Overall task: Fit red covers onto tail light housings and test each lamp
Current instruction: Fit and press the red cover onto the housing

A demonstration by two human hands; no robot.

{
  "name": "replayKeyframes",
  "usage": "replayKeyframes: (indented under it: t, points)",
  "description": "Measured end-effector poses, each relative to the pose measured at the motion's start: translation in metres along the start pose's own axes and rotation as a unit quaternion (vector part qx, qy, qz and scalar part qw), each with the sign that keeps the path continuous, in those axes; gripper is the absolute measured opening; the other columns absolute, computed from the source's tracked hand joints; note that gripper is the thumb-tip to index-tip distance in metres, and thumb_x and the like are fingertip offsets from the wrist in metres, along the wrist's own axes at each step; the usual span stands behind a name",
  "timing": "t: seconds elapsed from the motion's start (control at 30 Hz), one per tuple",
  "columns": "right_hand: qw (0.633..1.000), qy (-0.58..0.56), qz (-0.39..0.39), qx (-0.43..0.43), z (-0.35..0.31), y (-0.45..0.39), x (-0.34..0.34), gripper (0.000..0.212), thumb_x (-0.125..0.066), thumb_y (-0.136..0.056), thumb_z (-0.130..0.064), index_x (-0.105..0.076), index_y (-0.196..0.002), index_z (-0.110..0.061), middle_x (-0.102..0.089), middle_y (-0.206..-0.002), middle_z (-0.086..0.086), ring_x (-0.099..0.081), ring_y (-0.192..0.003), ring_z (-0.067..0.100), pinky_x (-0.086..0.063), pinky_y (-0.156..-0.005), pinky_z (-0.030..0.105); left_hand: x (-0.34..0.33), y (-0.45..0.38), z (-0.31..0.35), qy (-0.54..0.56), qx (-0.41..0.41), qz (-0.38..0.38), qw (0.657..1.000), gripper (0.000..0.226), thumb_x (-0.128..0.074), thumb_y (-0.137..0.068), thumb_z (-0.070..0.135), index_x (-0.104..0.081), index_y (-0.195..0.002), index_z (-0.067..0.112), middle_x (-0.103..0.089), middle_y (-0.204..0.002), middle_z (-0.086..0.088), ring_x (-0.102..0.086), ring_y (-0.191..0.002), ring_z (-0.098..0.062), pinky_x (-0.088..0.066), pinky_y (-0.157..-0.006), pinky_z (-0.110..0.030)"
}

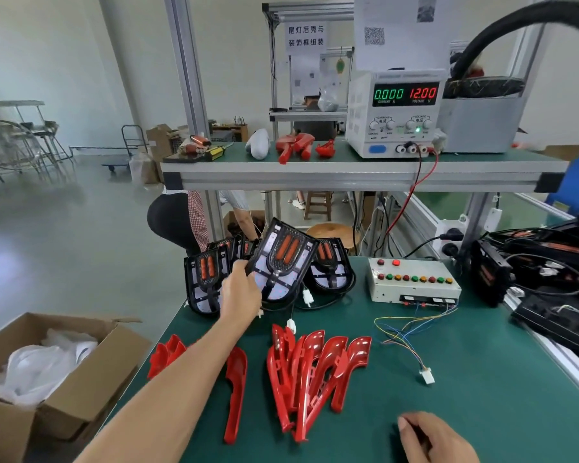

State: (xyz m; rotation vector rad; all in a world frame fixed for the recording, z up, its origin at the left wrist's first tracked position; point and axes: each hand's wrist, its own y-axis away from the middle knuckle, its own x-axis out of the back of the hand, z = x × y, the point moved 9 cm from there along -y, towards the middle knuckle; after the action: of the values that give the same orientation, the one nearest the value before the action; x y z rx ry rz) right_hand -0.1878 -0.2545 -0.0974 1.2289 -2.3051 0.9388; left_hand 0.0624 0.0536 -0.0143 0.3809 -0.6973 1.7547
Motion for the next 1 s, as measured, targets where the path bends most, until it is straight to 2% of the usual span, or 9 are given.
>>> replayKeyframes:
  t: [0.13, 0.3, 0.43, 0.53, 0.63, 0.7, 0.83, 0.93, 1.0]
  points:
    - [1.000, 0.016, -0.004, -0.019, 0.005, 0.001, 0.001, 0.045, -0.089, -0.069, -0.005, -0.065, -0.061, -0.042, -0.064, -0.072, -0.028, -0.059, -0.064, 0.000, -0.047, -0.060, 0.008, 0.020, -0.003, 0.033, 0.044, -0.041, 0.012, 0.998, 0.037, -0.045, -0.106, 0.018, -0.051, -0.142, 0.012, -0.067, -0.106, -0.013, -0.065, -0.094, -0.033, -0.051, -0.075, -0.042]
    - [0.988, -0.094, -0.005, -0.123, 0.017, 0.001, 0.010, 0.031, -0.080, -0.083, -0.010, -0.074, -0.076, -0.039, -0.071, -0.074, -0.026, -0.066, -0.070, -0.002, -0.046, -0.066, 0.006, 0.030, 0.011, 0.096, 0.069, -0.144, -0.041, 0.986, 0.026, -0.046, -0.104, 0.019, -0.061, -0.126, 0.021, -0.068, -0.091, 0.006, -0.064, -0.073, 0.001, -0.050, -0.060, -0.018]
    - [0.938, -0.314, -0.003, -0.150, 0.015, -0.023, 0.035, 0.019, -0.061, -0.099, -0.016, -0.074, -0.111, -0.023, -0.079, -0.099, -0.002, -0.073, -0.073, 0.014, -0.056, -0.057, 0.023, 0.015, 0.045, 0.159, 0.036, -0.252, -0.150, 0.955, 0.028, -0.050, -0.106, 0.018, -0.060, -0.131, 0.022, -0.072, -0.115, 0.002, -0.066, -0.094, 0.003, -0.057, -0.081, -0.026]
    - [0.903, -0.405, 0.014, -0.144, 0.015, -0.049, 0.067, 0.042, -0.044, -0.098, -0.042, -0.066, -0.126, -0.019, -0.073, -0.120, 0.001, -0.071, -0.106, 0.016, -0.059, -0.082, 0.028, -0.006, 0.086, 0.201, 0.042, -0.318, -0.250, 0.914, 0.029, -0.051, -0.105, 0.015, -0.060, -0.132, 0.018, -0.070, -0.127, 0.003, -0.063, -0.121, -0.012, -0.051, -0.105, -0.037]
    - [0.941, -0.322, 0.051, -0.096, 0.018, -0.060, 0.102, 0.048, -0.033, -0.107, -0.046, -0.048, -0.149, -0.027, -0.052, -0.151, -0.009, -0.046, -0.139, 0.004, -0.035, -0.118, 0.040, -0.030, 0.125, 0.225, 0.068, -0.324, -0.344, 0.879, 0.027, -0.051, -0.106, 0.015, -0.061, -0.130, 0.018, -0.069, -0.130, 0.005, -0.061, -0.127, -0.010, -0.047, -0.111, -0.041]
    - [0.940, -0.332, 0.034, -0.069, 0.017, -0.057, 0.111, 0.052, -0.034, -0.106, -0.052, -0.047, -0.150, -0.028, -0.049, -0.154, -0.009, -0.042, -0.144, 0.007, -0.030, -0.118, 0.041, -0.048, 0.149, 0.228, 0.080, -0.309, -0.393, 0.862, 0.026, -0.050, -0.106, 0.015, -0.061, -0.130, 0.019, -0.069, -0.132, 0.004, -0.061, -0.127, -0.009, -0.046, -0.113, -0.040]
    - [0.860, -0.460, -0.124, -0.183, 0.022, -0.026, 0.083, 0.082, -0.059, -0.070, -0.086, -0.071, -0.124, -0.026, -0.069, -0.131, 0.012, -0.070, -0.113, 0.033, -0.049, -0.099, 0.055, -0.086, 0.182, 0.203, 0.026, -0.291, -0.432, 0.853, 0.028, -0.050, -0.106, 0.017, -0.062, -0.131, 0.018, -0.070, -0.129, 0.001, -0.063, -0.122, -0.014, -0.048, -0.109, -0.043]
    - [0.767, -0.530, -0.177, -0.315, 0.044, 0.006, 0.062, 0.097, -0.029, -0.077, -0.092, -0.076, -0.117, -0.018, -0.068, -0.128, 0.023, -0.069, -0.109, 0.042, -0.047, -0.099, 0.053, -0.115, 0.197, 0.170, -0.048, -0.285, -0.447, 0.847, 0.028, -0.051, -0.104, 0.014, -0.065, -0.128, 0.015, -0.072, -0.123, -0.003, -0.065, -0.115, -0.023, -0.050, -0.100, -0.038]
    - [0.760, -0.515, -0.190, -0.348, 0.060, 0.015, 0.057, 0.106, -0.023, -0.076, -0.089, -0.075, -0.118, -0.008, -0.068, -0.126, 0.024, -0.066, -0.117, 0.041, -0.044, -0.104, 0.052, -0.129, 0.203, 0.147, -0.104, -0.286, -0.448, 0.841, 0.027, -0.050, -0.102, 0.011, -0.066, -0.123, 0.012, -0.071, -0.118, -0.007, -0.063, -0.111, -0.028, -0.049, -0.093, -0.037]
